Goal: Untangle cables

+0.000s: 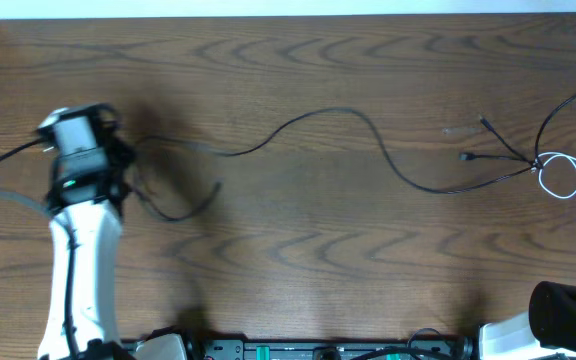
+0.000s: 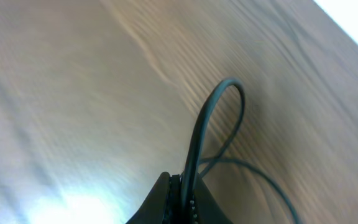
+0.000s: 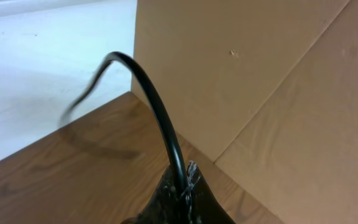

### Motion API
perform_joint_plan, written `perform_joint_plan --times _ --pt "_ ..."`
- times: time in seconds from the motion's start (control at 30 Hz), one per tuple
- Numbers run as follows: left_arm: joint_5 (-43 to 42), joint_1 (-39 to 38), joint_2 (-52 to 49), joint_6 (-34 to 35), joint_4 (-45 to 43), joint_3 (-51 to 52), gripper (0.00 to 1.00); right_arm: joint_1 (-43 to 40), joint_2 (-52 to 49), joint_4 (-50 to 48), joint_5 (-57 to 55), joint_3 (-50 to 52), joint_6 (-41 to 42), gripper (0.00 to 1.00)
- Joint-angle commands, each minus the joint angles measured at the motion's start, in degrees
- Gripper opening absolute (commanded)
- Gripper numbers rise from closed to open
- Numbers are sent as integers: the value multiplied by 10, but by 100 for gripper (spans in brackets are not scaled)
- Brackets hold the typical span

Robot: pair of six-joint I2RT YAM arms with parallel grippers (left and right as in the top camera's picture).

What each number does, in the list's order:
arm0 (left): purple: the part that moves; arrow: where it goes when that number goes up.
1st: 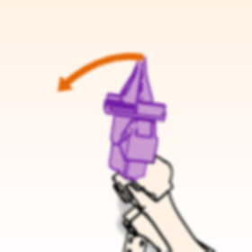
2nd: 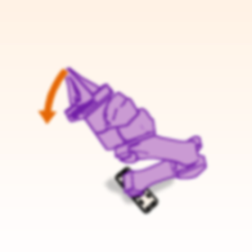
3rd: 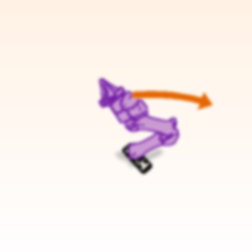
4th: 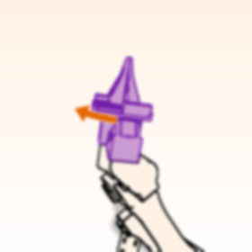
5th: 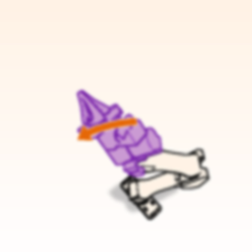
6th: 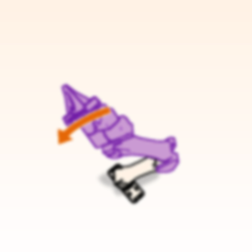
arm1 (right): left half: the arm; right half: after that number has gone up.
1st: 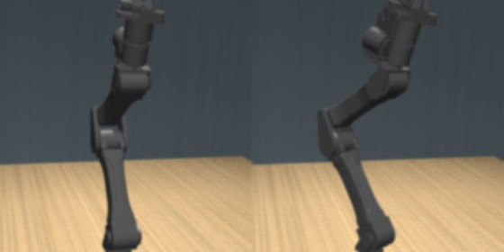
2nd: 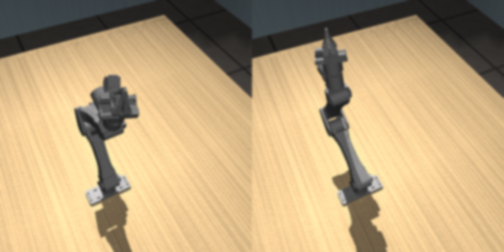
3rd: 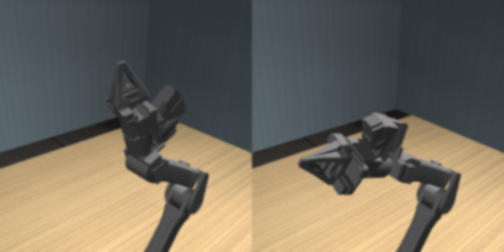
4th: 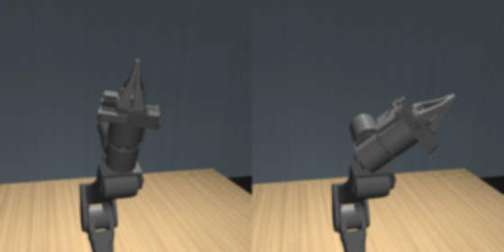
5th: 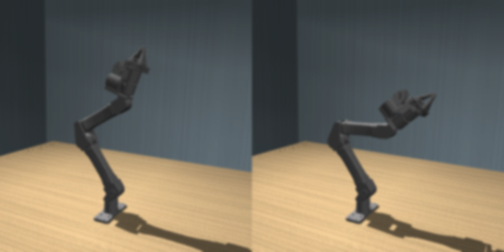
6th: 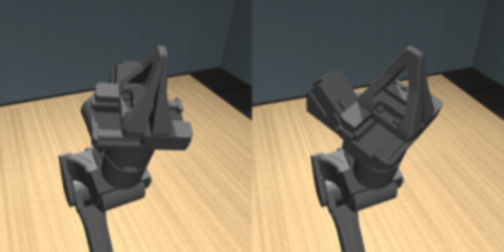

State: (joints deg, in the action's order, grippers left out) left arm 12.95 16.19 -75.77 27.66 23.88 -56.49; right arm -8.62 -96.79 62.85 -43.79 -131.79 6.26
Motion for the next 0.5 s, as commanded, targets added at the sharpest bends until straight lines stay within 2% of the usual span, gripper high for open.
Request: perform_joint_plan --times 0.0,0.13,0.2,0.27,0.37,0.47 --pt "16 95 42 95 -4 -1 7 -14 0 0 -15 4 -5 1" --pt "12 140 58 129 -10 -1 7 -25 0 11 -14 4 19 1" --pt "-31 141 58 145 -16 -1 7 -30 0 16 17 4 23 1" --pt "-164 118 54 143 -49 -1 7 -31 0 23 100 4 22 1" --pt "-252 63 51 101 -91 -1 7 -31 0 41 180 4 23 1" --pt "-293 -21 50 38 -121 -1 8 -31 0 59 226 4 23 1"
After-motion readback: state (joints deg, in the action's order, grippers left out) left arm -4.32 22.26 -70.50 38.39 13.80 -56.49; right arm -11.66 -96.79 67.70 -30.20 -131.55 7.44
